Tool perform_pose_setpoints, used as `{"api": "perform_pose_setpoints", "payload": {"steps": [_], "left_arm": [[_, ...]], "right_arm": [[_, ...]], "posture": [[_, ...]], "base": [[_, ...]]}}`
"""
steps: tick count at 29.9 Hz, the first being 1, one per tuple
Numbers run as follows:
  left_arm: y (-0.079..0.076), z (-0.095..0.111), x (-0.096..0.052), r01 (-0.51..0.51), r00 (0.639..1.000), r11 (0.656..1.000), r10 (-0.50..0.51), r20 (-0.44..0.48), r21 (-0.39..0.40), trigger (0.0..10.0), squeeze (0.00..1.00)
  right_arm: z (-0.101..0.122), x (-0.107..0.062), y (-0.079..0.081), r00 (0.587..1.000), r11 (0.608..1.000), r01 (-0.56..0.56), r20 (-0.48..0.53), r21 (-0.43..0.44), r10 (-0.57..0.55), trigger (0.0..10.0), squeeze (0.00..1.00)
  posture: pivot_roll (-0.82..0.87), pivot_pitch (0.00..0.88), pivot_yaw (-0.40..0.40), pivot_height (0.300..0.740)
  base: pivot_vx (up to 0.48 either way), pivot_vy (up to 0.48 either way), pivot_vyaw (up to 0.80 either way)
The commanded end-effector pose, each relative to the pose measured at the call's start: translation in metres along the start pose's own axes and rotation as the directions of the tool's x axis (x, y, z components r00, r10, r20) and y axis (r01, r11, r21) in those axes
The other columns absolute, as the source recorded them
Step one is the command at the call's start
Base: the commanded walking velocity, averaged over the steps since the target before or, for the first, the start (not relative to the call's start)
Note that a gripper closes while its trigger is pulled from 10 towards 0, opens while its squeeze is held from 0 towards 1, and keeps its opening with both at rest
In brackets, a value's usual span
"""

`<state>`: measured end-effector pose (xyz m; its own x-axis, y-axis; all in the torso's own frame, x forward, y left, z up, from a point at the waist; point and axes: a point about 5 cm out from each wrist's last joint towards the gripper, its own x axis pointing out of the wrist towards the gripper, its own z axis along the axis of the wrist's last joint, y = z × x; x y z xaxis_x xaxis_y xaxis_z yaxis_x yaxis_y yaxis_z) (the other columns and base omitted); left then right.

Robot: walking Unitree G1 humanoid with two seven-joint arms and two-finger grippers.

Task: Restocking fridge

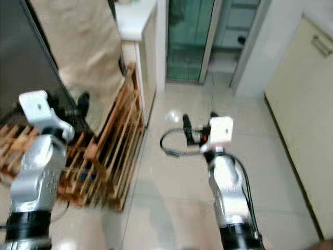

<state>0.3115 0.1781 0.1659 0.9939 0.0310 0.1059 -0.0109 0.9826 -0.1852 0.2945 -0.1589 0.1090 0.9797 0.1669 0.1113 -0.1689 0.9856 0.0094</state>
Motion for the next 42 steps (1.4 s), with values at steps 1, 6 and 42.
{"api": "perform_pose_setpoints", "payload": {"steps": [1, 6, 42], "left_arm": [[-0.005, 0.0, 0.002, 0.013, 1.0, 1.0, -0.013, -0.004, 0.018, 10.0, 0.0], [-0.009, 0.012, 0.007, 0.018, 0.998, 0.994, -0.024, 0.059, 0.104, 10.0, 0.0], [-0.046, 0.036, 0.08, -0.054, 0.998, 0.984, 0.047, 0.046, 0.167, 10.0, 0.0]], "right_arm": [[-0.003, 0.0, -0.004, 1.0, 1.0, 0.024, -0.01, 0.006, -0.024, 10.0, 0.0], [-0.002, 0.001, -0.003, 1.0, 1.0, 0.014, 0.003, 0.02, -0.014, 10.0, 0.0], [-0.015, -0.01, 0.001, 0.999, 0.999, 0.027, -0.04, 0.03, -0.026, 10.0, 0.0]], "posture": [[-0.12, 0.0, 0.027, 0.74], [-0.12, 0.0, 0.024, 0.74], [-0.19, 0.0, 0.063, 0.74]], "base": [[0.0, 0.251, 0.48], [0.0, 0.0, 0.0], [0.0, 0.0, 0.0]]}}
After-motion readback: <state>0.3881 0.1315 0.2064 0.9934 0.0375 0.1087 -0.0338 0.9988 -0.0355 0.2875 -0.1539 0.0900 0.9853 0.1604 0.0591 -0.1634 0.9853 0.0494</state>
